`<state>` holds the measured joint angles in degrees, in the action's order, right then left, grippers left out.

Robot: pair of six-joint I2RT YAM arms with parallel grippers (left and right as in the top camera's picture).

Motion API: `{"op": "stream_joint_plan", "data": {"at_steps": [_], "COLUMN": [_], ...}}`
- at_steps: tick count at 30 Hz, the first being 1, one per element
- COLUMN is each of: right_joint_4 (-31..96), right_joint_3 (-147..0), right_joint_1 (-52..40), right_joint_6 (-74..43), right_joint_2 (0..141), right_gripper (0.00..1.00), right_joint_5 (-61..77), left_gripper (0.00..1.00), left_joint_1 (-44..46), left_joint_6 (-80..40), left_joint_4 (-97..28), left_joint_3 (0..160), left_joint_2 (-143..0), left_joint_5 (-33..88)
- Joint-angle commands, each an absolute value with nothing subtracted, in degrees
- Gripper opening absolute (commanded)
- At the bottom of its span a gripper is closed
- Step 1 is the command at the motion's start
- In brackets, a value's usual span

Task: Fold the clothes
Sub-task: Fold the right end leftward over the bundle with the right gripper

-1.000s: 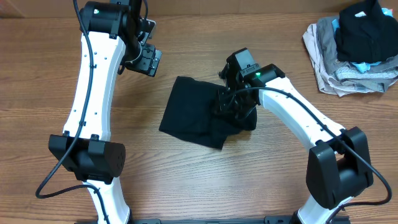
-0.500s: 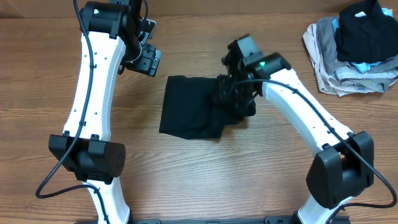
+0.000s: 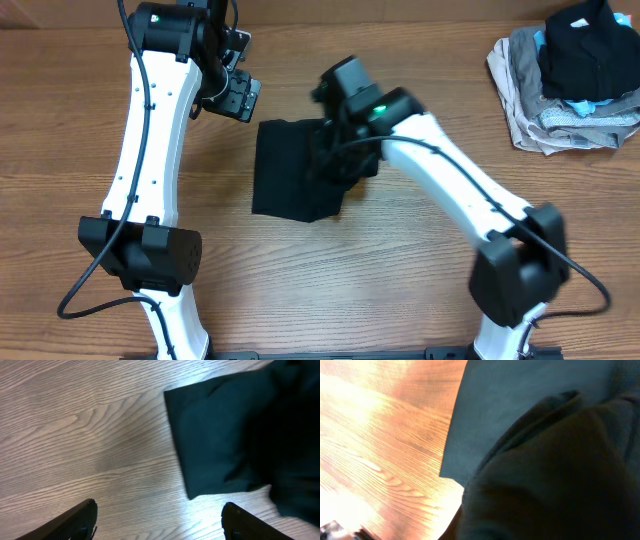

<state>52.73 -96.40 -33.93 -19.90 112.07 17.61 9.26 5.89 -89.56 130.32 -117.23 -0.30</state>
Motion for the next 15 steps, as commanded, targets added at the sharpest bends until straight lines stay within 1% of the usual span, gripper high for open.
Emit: {"op": "stream_joint_plan", "data": {"at_steps": [1,4,5,6,7,8,9,11,13,15], "right_joint_4": [50.87,50.13,50.13,50.15,50.13,50.11,50.37,51.72,54.61,56.99], "right_joint_3": [-97.69,-97.69,-97.69,-97.69,-97.69,-97.71,-97.97,-98.85,-100.79,-102.74], "right_joint_1": [-37.12,-39.24,-39.97,-40.62,-41.04,-41.47,-41.67,-41.65,-40.84,-39.94], "right_joint_6": [-20.69,-20.84,-20.82,-20.78,-20.45,-19.66,-19.49,-19.53,-19.53,-19.51], "right_joint_2": [116.6,119.0,119.63,119.83,119.92,119.92,119.79,119.55,119.24,118.89], "right_gripper": [0.04,0.04,0.07,0.15,0.27,0.43,0.54,0.63,0.67,0.68], "right_joint_5": [18.04,18.09,18.06,18.04,18.04,18.06,18.02,18.04,18.04,18.06], "left_gripper": [0.82,0.82,0.82,0.82,0.82,0.82,0.82,0.82,0.82,0.82], "left_joint_1": [8.93,8.93,8.93,8.93,8.93,8.93,8.93,8.91,8.91,8.91], "left_joint_6": [5.17,5.15,5.17,5.15,5.15,5.15,5.15,5.13,5.15,5.13], "left_joint_4": [-89.45,-89.43,-89.43,-89.43,-89.43,-89.43,-89.43,-89.43,-89.41,-89.34], "left_joint_3": [131.72,131.74,131.72,131.72,131.72,131.72,131.72,131.72,131.72,131.72], "left_joint_2": [-116.14,-116.14,-116.14,-116.14,-116.14,-116.14,-116.14,-116.14,-116.14,-116.14], "left_joint_5": [1.5,1.5,1.5,1.5,1.5,1.5,1.5,1.5,1.48,1.5]}}
